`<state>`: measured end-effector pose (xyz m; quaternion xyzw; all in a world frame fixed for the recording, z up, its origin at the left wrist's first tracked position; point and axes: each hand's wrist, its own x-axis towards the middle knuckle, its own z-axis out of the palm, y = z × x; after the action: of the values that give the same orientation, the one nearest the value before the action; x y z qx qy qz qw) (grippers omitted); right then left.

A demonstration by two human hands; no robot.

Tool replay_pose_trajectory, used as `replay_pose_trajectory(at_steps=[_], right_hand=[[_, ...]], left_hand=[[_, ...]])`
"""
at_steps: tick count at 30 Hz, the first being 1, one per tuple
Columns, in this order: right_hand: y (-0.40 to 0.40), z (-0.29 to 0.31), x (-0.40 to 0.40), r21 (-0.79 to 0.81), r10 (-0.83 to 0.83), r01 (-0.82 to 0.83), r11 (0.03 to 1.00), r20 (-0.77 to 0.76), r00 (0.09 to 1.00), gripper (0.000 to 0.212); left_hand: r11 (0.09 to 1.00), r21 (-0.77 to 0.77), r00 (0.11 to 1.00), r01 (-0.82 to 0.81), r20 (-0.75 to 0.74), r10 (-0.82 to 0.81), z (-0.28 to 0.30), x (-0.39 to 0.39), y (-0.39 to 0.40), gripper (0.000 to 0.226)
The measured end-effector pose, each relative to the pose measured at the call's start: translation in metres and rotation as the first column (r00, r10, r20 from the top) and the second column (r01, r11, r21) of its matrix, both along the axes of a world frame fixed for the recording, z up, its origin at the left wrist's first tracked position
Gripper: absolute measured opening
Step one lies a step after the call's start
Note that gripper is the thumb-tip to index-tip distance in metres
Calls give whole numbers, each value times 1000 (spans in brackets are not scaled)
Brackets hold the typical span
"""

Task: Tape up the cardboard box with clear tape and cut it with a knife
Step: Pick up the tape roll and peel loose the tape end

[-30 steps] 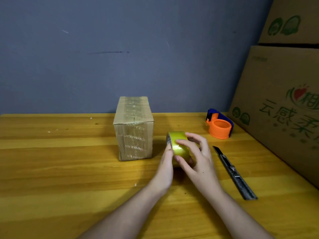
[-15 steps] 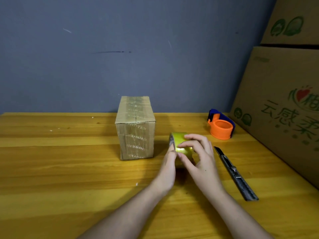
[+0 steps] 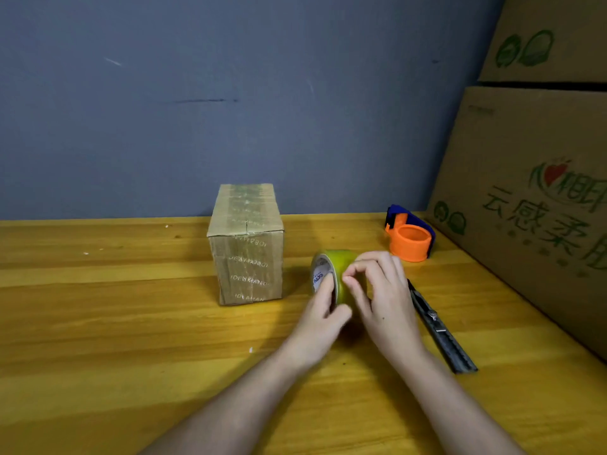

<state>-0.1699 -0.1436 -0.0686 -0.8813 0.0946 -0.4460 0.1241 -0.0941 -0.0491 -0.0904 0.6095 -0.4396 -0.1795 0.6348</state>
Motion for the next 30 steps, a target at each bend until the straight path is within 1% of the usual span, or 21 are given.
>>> replay_pose_trajectory(at_steps=[3,4,5,7,8,11,13,15,17,19,21,23,25,28,30], right_hand=[[-4,-1,-1,-23,-65,65,998,11,998,16],[-4,-1,-1,-27,-77,78,997,26,997,17],[-4,0,-1,-33,-86,87,996,40,995,17],[-4,2,-1,-58,-97,100,993,58,994,16],[-4,2,-1,-79,-96,101,992,63,993,15],[-6,5,-2,-153,-80,90,984,74,994,13],[-8,6,-3,-196,-68,81,977,74,995,11],[-8,6,-4,-206,-59,70,976,58,997,11],[-6,6,-3,-127,-47,53,990,46,998,11],[-3,6,-4,25,-5,4,1000,62,998,13],[-1,7,-5,126,57,-64,990,62,996,17],[-2,9,-7,156,111,-120,981,66,992,17],[-2,10,-8,173,127,-143,975,100,987,14],[0,10,-6,176,99,-121,977,129,987,10],[0,8,-6,163,61,-87,983,159,985,7]], left_hand=[[992,99,976,-79,212,57,-7,-2,-4,52],[988,109,962,-107,262,75,-8,-2,-5,47],[986,112,957,-123,278,88,-8,-3,-5,40],[988,90,962,-124,256,98,-5,-4,-3,28],[990,76,967,-119,233,98,-3,-4,-2,27],[992,36,978,-124,176,116,-1,-4,0,37],[992,27,982,-119,148,114,0,-5,1,37],[996,15,990,-90,107,88,3,-5,2,35],[998,2,995,-60,82,59,5,-4,4,32],[998,-5,996,-61,71,62,5,-3,4,31],[997,-20,996,-73,53,74,5,-3,3,29],[997,-30,996,-72,45,74,5,-4,3,26],[997,-31,996,-67,55,69,5,-4,3,27],[997,-15,995,-71,63,72,3,-2,4,28],[997,7,992,-72,105,71,3,-2,4,23]])
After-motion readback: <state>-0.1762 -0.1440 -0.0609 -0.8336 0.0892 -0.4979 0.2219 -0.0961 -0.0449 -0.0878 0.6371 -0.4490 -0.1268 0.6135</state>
